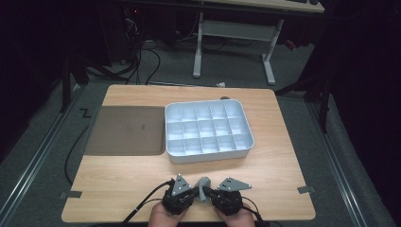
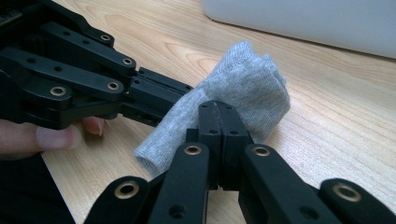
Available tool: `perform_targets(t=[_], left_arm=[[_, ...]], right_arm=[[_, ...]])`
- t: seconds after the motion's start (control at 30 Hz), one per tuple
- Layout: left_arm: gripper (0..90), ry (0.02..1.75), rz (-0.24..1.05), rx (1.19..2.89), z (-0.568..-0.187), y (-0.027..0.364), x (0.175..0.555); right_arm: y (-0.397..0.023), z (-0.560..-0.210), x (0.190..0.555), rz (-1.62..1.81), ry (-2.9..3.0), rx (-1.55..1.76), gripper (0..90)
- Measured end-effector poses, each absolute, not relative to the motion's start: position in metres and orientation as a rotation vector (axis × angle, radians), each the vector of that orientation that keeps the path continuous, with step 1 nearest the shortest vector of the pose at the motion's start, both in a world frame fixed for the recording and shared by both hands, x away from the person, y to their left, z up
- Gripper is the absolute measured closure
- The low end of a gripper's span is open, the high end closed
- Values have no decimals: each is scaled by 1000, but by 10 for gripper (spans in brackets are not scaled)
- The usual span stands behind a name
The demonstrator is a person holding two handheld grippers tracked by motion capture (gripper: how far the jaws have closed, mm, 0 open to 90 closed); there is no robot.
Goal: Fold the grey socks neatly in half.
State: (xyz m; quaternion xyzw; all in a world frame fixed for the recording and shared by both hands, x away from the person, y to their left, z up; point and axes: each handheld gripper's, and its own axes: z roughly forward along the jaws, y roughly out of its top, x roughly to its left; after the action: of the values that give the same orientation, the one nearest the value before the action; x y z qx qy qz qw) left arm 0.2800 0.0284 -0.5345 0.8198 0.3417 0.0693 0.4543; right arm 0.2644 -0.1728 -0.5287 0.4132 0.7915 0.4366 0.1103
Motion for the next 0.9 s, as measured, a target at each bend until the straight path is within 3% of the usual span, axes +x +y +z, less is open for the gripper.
perform_targets(t=[0.43, 0.67, 0.77, 0.9], left_arm=[[831, 843, 140, 2010, -534, 34, 281], [698, 858, 87, 1957, -530, 46, 282], [753, 863, 126, 1913, -525, 54, 279], [816, 915, 167, 1997, -531, 50, 284]], right_arm=[[-172, -529, 265, 1246, 2339, 1179, 900], [-171, -530, 265, 1247, 2336, 1172, 900], [-172, -530, 265, 1251, 2336, 1170, 900], [-171, -530, 265, 1247, 2335, 1169, 900]])
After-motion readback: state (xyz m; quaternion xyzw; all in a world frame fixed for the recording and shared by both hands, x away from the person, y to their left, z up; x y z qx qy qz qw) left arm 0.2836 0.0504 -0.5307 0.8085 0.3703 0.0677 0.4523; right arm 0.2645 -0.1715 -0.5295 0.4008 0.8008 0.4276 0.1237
